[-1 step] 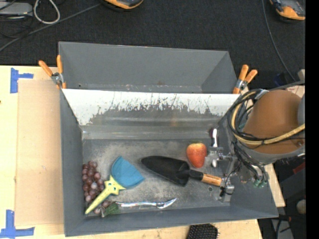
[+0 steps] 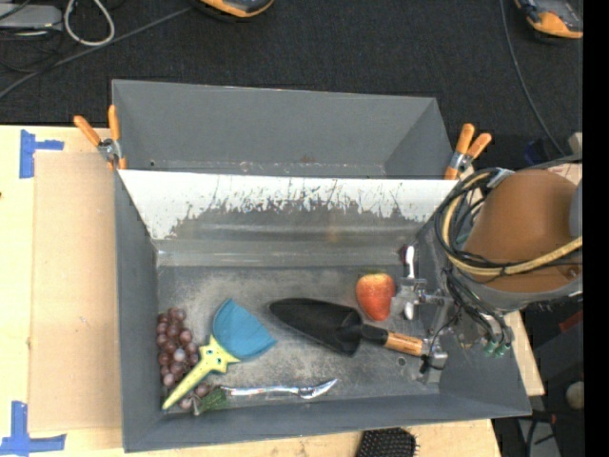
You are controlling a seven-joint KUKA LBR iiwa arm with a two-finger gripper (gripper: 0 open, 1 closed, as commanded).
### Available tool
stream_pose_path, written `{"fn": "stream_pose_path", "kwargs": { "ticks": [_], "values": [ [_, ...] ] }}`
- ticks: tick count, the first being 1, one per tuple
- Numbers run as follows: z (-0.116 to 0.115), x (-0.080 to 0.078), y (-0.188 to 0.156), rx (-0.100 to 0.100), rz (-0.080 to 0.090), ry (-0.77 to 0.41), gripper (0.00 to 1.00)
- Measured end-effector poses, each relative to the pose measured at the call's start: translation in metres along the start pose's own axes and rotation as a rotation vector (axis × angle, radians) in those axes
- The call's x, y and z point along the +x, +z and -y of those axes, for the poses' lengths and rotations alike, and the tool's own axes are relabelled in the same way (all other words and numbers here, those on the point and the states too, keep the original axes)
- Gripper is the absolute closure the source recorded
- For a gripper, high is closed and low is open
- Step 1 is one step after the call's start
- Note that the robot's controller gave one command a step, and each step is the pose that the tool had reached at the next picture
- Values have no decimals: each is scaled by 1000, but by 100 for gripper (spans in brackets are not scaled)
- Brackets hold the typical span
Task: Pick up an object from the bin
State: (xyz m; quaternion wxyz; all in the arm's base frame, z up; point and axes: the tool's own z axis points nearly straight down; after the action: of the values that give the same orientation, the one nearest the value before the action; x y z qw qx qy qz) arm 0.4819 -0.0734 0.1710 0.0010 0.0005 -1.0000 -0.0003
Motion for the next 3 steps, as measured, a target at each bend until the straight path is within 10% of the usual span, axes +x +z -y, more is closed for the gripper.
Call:
{"fn": "stream_pose_path", "kwargs": {
  "ticks": [2, 3],
  "values": [
    [-75, 1, 96, 3, 21, -222, 0],
    [-103, -32, 101, 4, 7, -241, 100]
  ]
}}
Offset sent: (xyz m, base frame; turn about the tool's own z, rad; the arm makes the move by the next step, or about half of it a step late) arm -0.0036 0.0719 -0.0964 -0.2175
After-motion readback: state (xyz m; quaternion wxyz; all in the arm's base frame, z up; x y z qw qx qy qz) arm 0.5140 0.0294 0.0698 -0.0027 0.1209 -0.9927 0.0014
